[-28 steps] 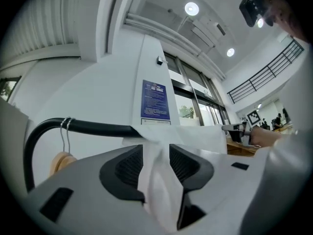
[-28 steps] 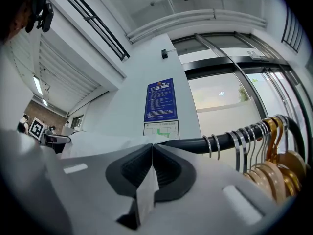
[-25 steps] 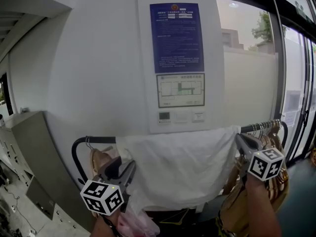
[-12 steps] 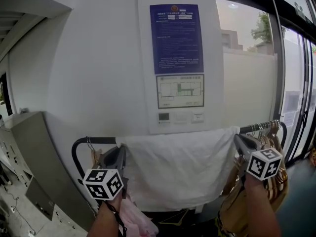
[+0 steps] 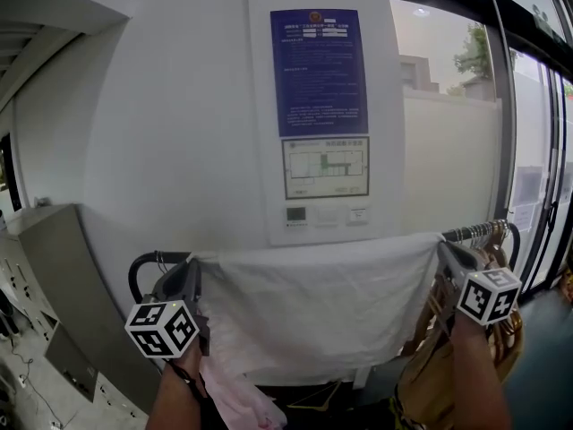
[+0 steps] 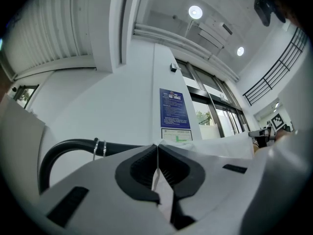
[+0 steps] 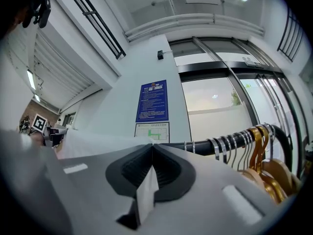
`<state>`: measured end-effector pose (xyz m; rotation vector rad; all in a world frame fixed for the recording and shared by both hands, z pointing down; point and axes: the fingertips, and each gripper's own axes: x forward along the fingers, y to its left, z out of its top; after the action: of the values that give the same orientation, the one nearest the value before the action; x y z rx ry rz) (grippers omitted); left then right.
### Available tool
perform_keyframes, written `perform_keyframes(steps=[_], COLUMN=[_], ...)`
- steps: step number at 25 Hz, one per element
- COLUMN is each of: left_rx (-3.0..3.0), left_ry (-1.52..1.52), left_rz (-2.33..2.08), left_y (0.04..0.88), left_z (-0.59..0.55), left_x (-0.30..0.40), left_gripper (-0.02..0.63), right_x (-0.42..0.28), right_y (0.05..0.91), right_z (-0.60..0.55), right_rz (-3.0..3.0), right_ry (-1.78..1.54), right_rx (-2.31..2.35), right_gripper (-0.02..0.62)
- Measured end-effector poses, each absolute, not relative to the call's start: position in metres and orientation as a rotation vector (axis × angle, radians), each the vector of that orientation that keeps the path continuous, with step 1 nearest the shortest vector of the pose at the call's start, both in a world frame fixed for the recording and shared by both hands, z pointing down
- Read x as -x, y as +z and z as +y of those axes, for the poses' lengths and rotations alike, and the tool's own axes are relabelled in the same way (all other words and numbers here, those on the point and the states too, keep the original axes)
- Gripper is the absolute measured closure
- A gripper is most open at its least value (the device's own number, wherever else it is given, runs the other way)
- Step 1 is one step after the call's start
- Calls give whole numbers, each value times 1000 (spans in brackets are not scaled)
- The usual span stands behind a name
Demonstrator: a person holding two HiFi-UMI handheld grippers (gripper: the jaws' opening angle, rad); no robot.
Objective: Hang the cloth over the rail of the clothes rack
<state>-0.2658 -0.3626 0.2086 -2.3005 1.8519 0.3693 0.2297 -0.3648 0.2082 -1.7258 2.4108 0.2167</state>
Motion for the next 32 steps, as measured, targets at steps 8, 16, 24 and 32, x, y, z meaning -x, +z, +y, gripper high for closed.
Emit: perform_keyframes(steps=[8,16,24,32], left_rx=[2318,2250,2099,2279], left_ry=[344,326,357,269], left_rz=[1897,1951,2021,1859], left_y=[224,228,225,242], left_z=[-365,-352,-325,-325], left_x=[271,266,269,196], left_gripper=[597,491,465,466], right_x=[-230,-219,-211,-161], right_y=[217,231,224,240], right_z=[-369,-359,-322,-322], right_rz=[2421,2407,2312,2446], right_ry=[194,249,430,373], right_rx=[1748,1806,1901,1775], right_gripper=[589,552,553,554])
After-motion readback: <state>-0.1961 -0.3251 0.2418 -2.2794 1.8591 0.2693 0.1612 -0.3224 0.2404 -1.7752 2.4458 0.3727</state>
